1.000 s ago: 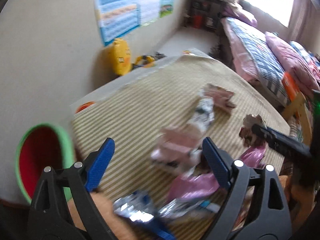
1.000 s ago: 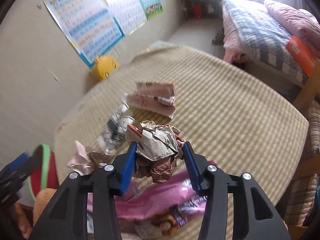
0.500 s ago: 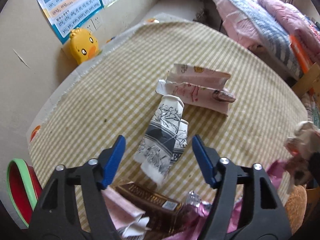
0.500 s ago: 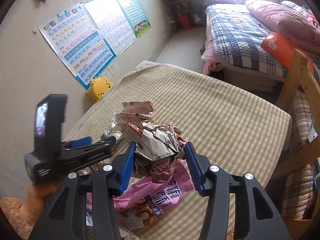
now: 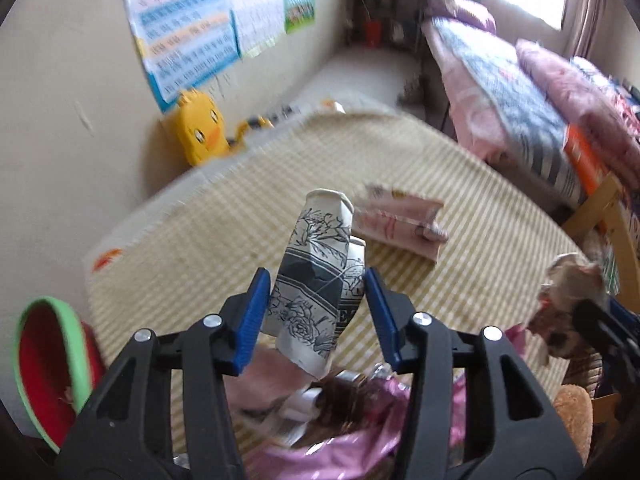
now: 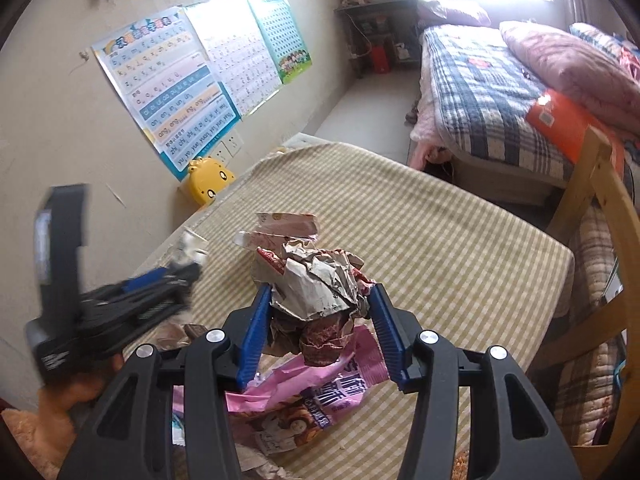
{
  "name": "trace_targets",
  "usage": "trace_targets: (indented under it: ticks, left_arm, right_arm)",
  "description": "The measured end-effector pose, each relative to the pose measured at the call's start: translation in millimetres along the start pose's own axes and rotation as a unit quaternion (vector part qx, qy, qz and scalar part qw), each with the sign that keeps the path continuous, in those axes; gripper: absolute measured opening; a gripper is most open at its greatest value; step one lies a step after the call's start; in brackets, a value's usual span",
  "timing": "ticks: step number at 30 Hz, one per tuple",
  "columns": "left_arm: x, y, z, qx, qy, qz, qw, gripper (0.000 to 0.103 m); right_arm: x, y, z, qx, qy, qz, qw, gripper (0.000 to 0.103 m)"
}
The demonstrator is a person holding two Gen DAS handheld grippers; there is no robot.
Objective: Collect trash
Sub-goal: 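Lift the paper cup and foil and move them toward the bucket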
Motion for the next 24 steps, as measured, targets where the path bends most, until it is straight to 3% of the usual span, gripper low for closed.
trace_targets:
  ticks: [10,24]
  left_arm:
    - [79.0,-16.4,54.3,0.042,0.031,-0.049,0.9975,0.047]
    - [114.9,-37.0,94.4,0.067,0.054,-0.075,0.9935,0.048]
  right_arm:
    - [23.4,2.6,42.3,0.042,0.009,-0.015,0.999,0.049]
    - [47.2,2.9,83.0,0.074,0.014,-0.029,0.997,0.049]
Point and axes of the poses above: each gripper's, at about its wrist camera, not at the fingertips, and x roughly against the way its jaws point, z to its left, y to its top, the point moved 4 cm from there along -x, roughly the way its jaws point, and after that the axes turned 2 degrees about -y, right-handed, at the moved point
